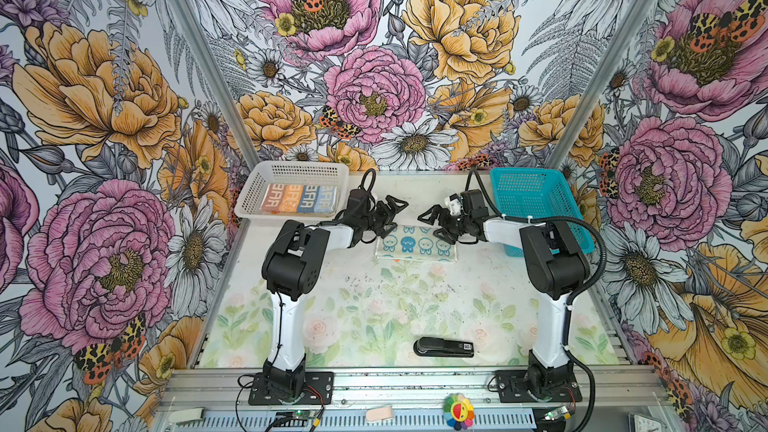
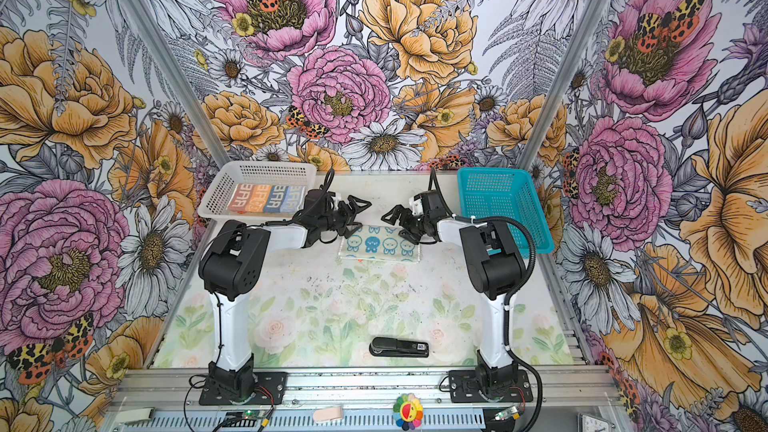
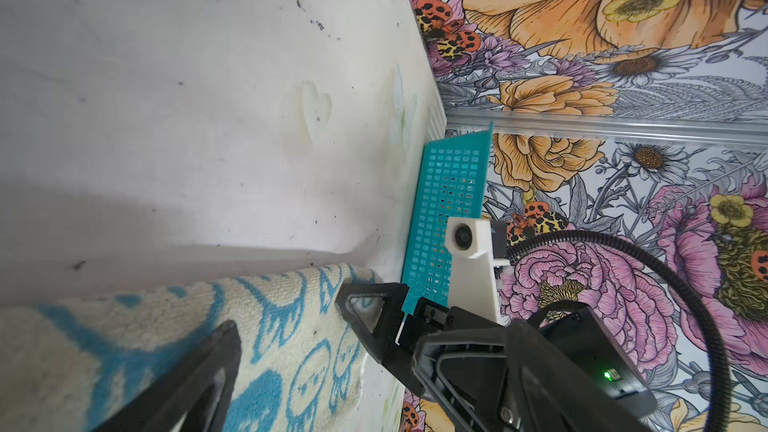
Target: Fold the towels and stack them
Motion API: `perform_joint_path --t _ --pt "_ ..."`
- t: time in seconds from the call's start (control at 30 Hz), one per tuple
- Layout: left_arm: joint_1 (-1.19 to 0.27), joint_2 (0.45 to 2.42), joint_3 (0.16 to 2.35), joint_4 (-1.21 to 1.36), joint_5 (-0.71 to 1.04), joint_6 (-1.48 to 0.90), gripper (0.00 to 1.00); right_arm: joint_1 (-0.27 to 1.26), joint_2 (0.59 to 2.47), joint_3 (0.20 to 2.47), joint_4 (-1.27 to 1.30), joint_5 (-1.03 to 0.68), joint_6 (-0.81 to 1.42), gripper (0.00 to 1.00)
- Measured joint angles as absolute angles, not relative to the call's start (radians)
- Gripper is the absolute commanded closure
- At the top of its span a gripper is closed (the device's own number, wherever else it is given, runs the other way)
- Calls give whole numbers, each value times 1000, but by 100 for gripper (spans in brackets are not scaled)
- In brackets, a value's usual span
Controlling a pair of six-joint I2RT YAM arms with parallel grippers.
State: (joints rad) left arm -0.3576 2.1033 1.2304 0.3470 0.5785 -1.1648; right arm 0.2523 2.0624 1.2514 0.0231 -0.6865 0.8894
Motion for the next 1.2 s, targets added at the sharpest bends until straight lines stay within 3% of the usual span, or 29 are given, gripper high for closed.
perform_joint_path --t 0.57,0.97,1.2 --pt "-353 2115 1186 332 580 -999 1 135 2040 1157 106 -788 791 1" --pt "-328 2035 1437 -247 402 -641 1 78 1920 1123 -22 -741 735 1" --pt "-324 1938 1433 -400 377 -525 1 76 1768 1069 -68 -718 707 1"
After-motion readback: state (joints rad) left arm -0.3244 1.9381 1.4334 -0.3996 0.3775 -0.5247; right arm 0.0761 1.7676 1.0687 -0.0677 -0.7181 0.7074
